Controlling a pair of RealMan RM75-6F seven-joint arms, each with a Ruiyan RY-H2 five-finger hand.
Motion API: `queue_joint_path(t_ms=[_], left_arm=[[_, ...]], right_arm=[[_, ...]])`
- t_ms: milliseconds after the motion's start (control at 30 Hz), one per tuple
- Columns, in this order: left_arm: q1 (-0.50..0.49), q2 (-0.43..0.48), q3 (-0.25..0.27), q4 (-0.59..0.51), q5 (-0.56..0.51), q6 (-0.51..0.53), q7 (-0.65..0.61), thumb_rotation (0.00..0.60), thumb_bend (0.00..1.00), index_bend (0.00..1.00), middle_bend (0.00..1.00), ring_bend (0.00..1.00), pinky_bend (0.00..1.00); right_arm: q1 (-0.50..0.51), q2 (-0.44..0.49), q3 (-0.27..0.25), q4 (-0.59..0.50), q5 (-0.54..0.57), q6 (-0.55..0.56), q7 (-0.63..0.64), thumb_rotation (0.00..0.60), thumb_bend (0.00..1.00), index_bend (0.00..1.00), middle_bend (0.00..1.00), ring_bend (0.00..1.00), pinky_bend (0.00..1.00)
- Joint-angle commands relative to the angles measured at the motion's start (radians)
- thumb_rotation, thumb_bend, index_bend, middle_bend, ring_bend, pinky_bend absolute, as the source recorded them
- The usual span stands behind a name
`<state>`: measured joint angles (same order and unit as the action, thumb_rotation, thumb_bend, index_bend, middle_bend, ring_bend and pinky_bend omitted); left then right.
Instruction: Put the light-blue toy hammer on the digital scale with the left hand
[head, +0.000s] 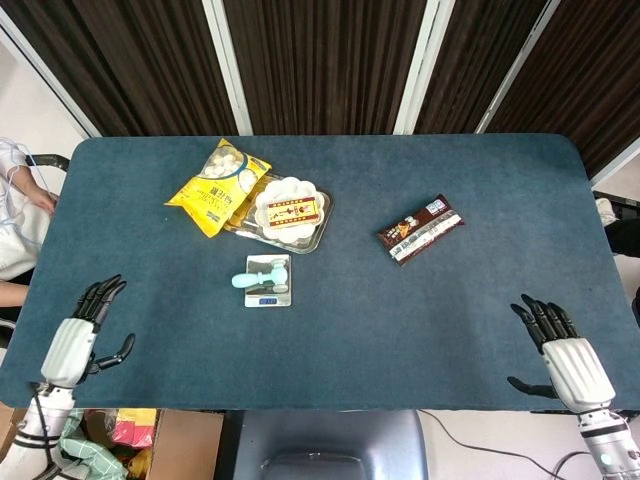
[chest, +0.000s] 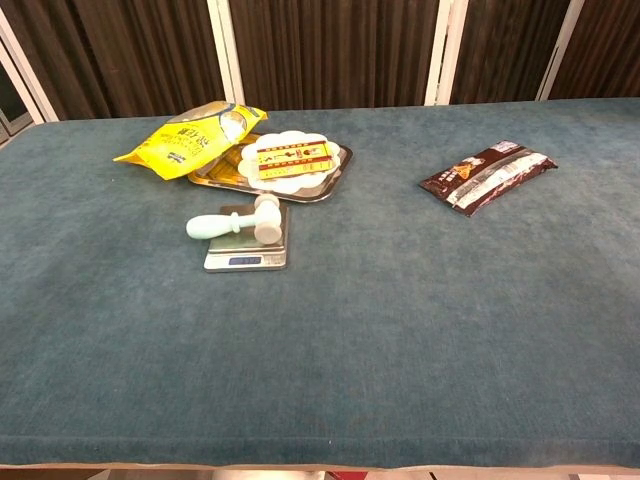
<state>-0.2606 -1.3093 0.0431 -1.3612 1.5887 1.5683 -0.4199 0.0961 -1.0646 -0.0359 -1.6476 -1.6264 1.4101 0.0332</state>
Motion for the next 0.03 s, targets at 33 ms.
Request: queue_joint_path(t_ms=[33], left_arm=[[0.058,0.030,0.025,0.049,0.065,0.082,0.008,0.600,0.40,0.00,0.00,0.00,0.02]], right_arm=[[0.003,-0.004,-0.003,-0.007,-0.004,-0.004,-0.009,0.600,0.06,0.00,0.00,0.00,0.00]])
